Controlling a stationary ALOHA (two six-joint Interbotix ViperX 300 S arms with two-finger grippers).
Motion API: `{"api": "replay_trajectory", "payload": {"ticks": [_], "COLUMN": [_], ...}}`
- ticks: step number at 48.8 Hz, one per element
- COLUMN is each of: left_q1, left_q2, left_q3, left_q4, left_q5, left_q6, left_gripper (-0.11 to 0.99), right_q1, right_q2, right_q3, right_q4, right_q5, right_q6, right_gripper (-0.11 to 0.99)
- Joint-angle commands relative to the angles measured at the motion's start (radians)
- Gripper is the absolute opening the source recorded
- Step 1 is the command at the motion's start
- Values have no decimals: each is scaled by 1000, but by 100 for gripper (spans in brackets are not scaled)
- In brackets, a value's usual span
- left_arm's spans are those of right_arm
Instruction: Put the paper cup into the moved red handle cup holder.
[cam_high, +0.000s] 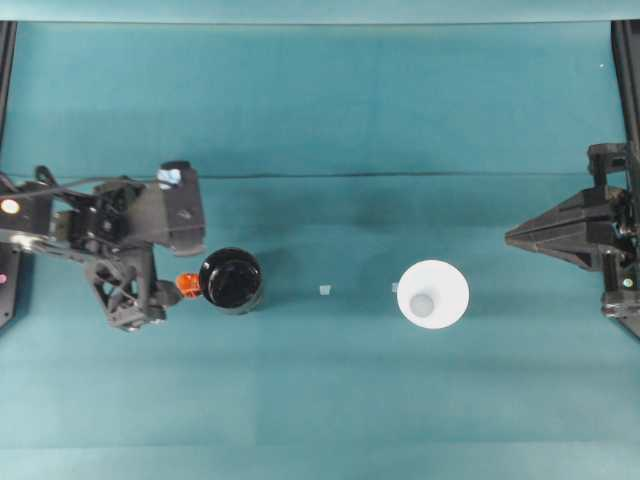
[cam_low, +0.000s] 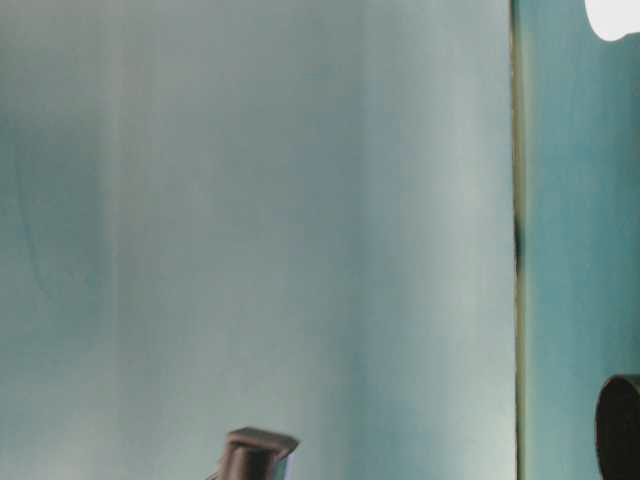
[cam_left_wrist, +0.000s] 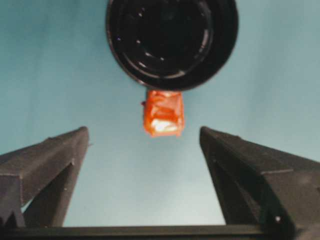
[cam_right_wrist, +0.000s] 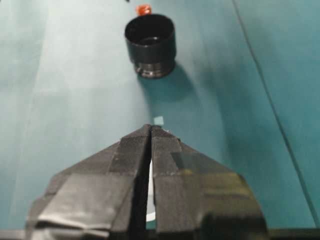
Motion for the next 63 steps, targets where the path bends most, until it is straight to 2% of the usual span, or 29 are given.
{"api": "replay_trajectory", "payload": {"ticks": [1, 15, 33, 44, 50, 59, 63], "left_q1": [-3, -3, -3, -3, -5, -26, -34], "left_q2": [31, 127, 172, 172, 172, 172, 172], "left_q3": [-6, 5, 5, 5, 0, -3, -5], "left_q4": [3, 3, 3, 3, 3, 3, 3], "left_q5": [-37, -132, -141, -141, -143, -143, -143], "left_q6": [5, 8, 6, 6, 9, 12, 14], "left_gripper": [98, 98, 97, 92, 79, 29, 27], "right_q1": [-2, -2, -8, -8, -8, -6, -8], "right_q2": [5, 5, 5, 5, 5, 5, 5], "right_q3": [-8, -8, -9, -9, -8, -8, -8], "right_q4": [3, 3, 3, 3, 3, 3, 3], "right_q5": [-5, 25, 25, 25, 25, 25, 25], "right_q6": [9, 9, 9, 9, 9, 9, 9], "right_gripper": [-9, -9, -9, -9, -9, -9, -9]}}
